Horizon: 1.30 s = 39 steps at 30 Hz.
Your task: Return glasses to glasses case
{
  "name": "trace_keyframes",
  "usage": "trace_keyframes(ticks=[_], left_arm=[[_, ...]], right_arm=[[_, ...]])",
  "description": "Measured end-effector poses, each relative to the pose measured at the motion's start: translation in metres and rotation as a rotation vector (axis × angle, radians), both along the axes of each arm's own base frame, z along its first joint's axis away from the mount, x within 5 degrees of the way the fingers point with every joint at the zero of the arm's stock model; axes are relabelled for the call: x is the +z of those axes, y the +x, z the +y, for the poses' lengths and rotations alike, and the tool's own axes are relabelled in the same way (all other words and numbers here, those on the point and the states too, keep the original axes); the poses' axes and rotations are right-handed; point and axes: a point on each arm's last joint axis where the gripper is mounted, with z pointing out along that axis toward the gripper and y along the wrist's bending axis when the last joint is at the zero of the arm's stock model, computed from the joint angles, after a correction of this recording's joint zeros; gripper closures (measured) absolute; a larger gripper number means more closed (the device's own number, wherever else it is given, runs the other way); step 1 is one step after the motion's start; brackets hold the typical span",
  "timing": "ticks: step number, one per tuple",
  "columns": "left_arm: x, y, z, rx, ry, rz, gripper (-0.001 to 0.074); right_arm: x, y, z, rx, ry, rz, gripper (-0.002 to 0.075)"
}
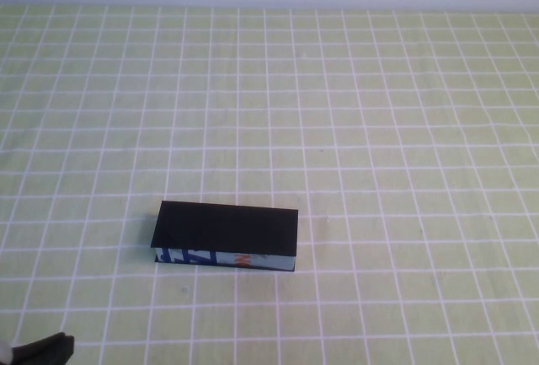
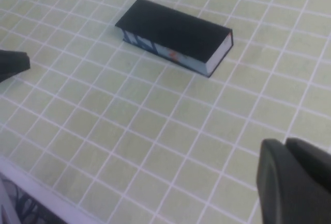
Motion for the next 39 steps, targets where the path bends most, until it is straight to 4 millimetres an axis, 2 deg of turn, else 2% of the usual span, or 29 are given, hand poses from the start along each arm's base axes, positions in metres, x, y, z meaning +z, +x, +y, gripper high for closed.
trace_keyframes(ticks=[4, 8, 11, 15, 18, 22, 26, 30, 34, 39], left_arm=[[-0.002, 0.001, 0.000, 0.001, 0.008, 0.020, 0.0737], [-0.002, 0.001, 0.000, 0.002, 0.006, 0.020, 0.0737], [-0.002, 0.001, 0.000, 0.002, 0.006, 0.020, 0.0737], [-0.002, 0.001, 0.000, 0.003, 0.007, 0.020, 0.0737], [-0.002, 0.001, 0.000, 0.003, 0.007, 0.020, 0.0737], [-0.002, 0.001, 0.000, 0.003, 0.007, 0.019, 0.0737], [-0.002, 0.001, 0.000, 0.003, 0.008, 0.019, 0.0737], [-0.002, 0.001, 0.000, 0.003, 0.008, 0.019, 0.0737], [-0.002, 0.001, 0.000, 0.003, 0.008, 0.019, 0.0737], [-0.002, 0.001, 0.000, 0.003, 0.008, 0.019, 0.0737]], right_arm=[[-0.018, 0.001, 0.003, 0.009, -0.007, 0.064, 0.0737], [-0.022, 0.002, 0.002, 0.004, -0.026, 0.063, 0.0737], [-0.025, 0.005, 0.001, -0.014, -0.054, 0.030, 0.0737], [-0.038, 0.015, -0.002, -0.074, -0.085, -0.046, 0.0737], [-0.056, 0.027, -0.009, -0.190, -0.080, -0.118, 0.0737], [-0.093, 0.038, -0.028, -0.414, -0.054, -0.222, 0.0737], [-0.126, 0.030, -0.047, -0.605, -0.020, -0.316, 0.0737], [-0.150, 0.016, -0.053, -0.674, 0.021, -0.444, 0.0737], [-0.153, 0.003, -0.055, -0.690, 0.059, -0.535, 0.0737], [-0.156, 0.000, -0.054, -0.689, 0.061, -0.511, 0.0737]])
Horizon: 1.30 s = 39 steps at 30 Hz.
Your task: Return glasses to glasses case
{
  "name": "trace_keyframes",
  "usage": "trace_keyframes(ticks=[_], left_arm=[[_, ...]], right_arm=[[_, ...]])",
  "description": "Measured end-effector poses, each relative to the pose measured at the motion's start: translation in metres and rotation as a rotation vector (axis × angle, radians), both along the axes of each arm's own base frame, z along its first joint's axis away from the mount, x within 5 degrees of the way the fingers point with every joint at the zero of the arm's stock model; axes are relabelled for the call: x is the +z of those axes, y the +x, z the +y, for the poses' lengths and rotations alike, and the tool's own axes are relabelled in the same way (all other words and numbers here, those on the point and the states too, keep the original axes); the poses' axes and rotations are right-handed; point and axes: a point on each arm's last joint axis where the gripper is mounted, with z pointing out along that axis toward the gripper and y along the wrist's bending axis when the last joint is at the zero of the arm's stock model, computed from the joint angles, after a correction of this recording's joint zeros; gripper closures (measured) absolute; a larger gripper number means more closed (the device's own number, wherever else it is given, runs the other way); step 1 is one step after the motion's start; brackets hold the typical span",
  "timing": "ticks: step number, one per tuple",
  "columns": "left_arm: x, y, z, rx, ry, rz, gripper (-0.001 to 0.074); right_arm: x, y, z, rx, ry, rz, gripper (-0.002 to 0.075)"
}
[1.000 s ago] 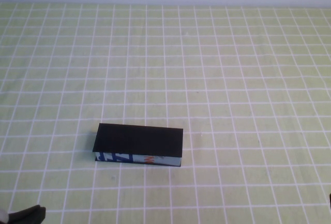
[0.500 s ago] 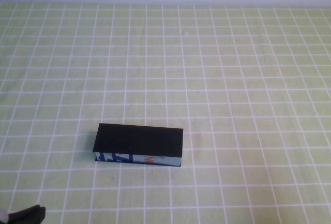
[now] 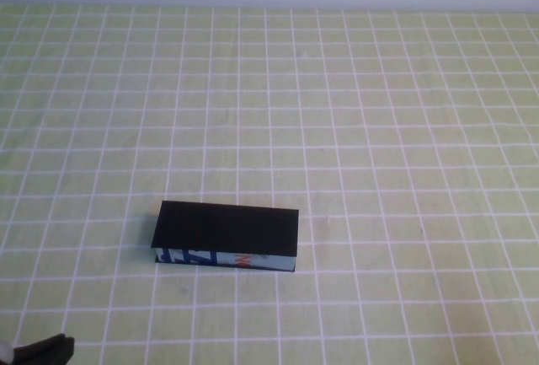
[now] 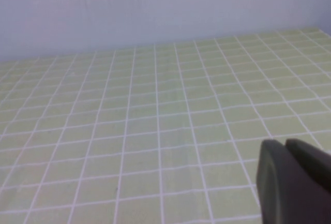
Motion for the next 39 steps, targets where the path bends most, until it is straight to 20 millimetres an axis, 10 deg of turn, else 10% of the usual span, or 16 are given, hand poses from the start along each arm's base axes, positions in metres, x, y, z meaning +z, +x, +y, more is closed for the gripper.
trace_keyframes(ticks=[39], left_arm=[[0.000, 0.000, 0.000, 0.003, 0.001, -0.002, 0.0737]], right_arm=[[-0.018, -0.004, 0.011, 0.137, -0.077, 0.196, 0.0737]])
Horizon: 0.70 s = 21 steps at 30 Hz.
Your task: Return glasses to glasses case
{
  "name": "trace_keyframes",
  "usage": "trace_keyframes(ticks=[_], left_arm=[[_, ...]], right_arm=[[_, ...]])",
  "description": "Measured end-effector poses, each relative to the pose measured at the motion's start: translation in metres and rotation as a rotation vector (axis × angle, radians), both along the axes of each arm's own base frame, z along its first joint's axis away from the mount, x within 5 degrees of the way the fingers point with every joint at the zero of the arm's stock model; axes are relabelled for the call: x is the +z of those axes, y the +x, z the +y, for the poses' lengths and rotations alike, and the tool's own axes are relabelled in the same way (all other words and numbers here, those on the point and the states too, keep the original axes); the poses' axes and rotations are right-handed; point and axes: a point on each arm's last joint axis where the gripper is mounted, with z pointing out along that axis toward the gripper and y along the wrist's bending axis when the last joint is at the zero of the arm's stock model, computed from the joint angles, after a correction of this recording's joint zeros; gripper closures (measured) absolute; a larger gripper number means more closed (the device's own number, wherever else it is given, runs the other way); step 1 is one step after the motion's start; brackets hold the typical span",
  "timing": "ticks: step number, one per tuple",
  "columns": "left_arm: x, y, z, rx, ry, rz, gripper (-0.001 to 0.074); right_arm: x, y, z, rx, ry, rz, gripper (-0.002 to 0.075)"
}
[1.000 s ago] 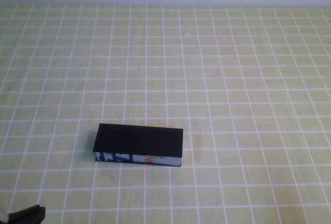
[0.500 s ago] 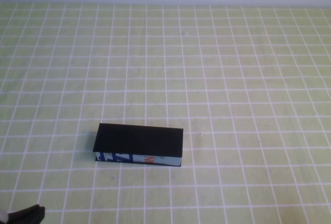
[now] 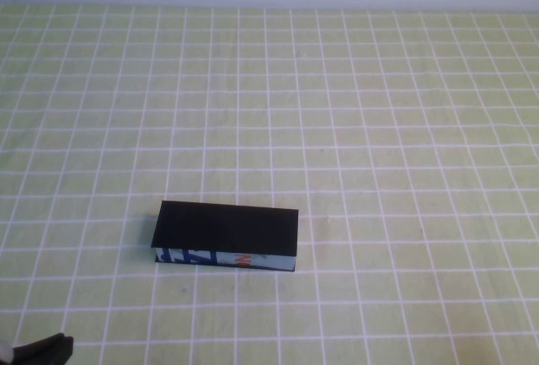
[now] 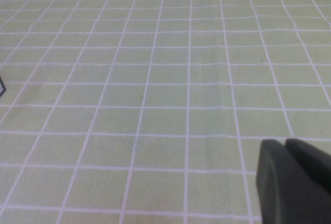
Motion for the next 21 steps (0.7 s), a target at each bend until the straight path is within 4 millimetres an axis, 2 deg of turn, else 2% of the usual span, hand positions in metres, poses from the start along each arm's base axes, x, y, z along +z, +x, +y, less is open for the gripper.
trace_keyframes(ticks=[13, 21], left_arm=[[0.0001, -0.0001, -0.0004, -0.005, 0.001, -0.002, 0.0737], [0.0010, 0.0018, 0.0023, 0.056, -0.032, 0.001, 0.0737]], right_arm=[[0.0000, 0.0000, 0.0001, 0.001, 0.000, 0.000, 0.0737], [0.0001, 0.0000, 0.0002, 0.002, 0.001, -0.001, 0.0737]])
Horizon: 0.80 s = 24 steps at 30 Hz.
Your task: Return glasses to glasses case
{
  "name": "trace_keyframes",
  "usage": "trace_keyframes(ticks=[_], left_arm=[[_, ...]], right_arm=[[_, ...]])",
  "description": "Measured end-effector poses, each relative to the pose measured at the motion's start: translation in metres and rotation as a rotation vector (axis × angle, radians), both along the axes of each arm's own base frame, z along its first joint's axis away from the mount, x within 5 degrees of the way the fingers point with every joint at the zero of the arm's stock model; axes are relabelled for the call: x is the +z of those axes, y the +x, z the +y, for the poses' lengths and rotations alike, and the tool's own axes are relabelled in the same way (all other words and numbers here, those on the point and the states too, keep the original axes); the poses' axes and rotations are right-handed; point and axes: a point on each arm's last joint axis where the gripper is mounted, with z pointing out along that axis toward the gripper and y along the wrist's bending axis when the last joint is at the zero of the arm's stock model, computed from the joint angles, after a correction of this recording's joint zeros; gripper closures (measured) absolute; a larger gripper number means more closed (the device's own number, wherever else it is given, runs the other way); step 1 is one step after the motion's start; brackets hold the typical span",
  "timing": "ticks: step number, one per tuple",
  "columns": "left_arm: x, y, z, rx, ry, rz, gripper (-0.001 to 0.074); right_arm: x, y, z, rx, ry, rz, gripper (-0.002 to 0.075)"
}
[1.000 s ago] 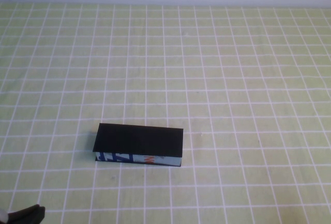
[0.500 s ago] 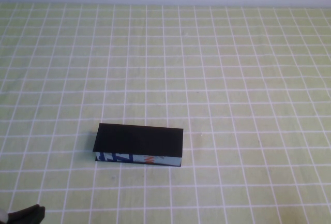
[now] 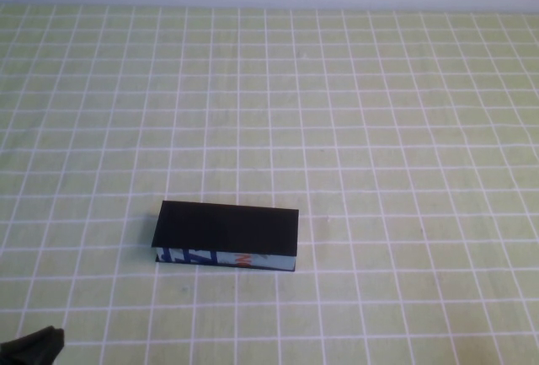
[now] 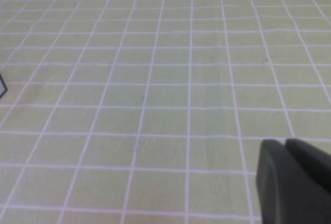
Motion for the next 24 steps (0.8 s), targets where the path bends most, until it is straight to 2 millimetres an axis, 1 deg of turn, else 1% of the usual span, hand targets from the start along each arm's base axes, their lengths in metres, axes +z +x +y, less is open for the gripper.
trace_keyframes(ticks=[2, 5, 10, 13, 18, 24], left_arm=[[0.002, 0.002, 0.003, 0.055, -0.027, -0.015, 0.0737], [0.011, 0.002, 0.008, 0.099, -0.049, -0.119, 0.0737], [0.029, -0.006, 0.010, 0.041, -0.013, -0.344, 0.0737], [0.036, -0.010, 0.016, 0.071, 0.014, -0.446, 0.0737], [0.045, -0.019, 0.028, 0.213, 0.035, -0.575, 0.0737], [0.047, -0.028, 0.035, 0.312, 0.046, -0.647, 0.0737]], right_arm=[[0.000, 0.000, 0.000, 0.000, 0.000, 0.000, 0.0737], [0.000, 0.000, 0.000, 0.001, 0.001, 0.000, 0.0737], [0.000, 0.000, 0.000, 0.001, 0.001, 0.000, 0.0737], [0.000, 0.000, 0.000, 0.001, 0.001, 0.000, 0.0737], [0.000, 0.000, 0.000, 0.001, 0.002, 0.000, 0.0737], [0.000, 0.000, 0.000, 0.001, 0.002, 0.000, 0.0737]])
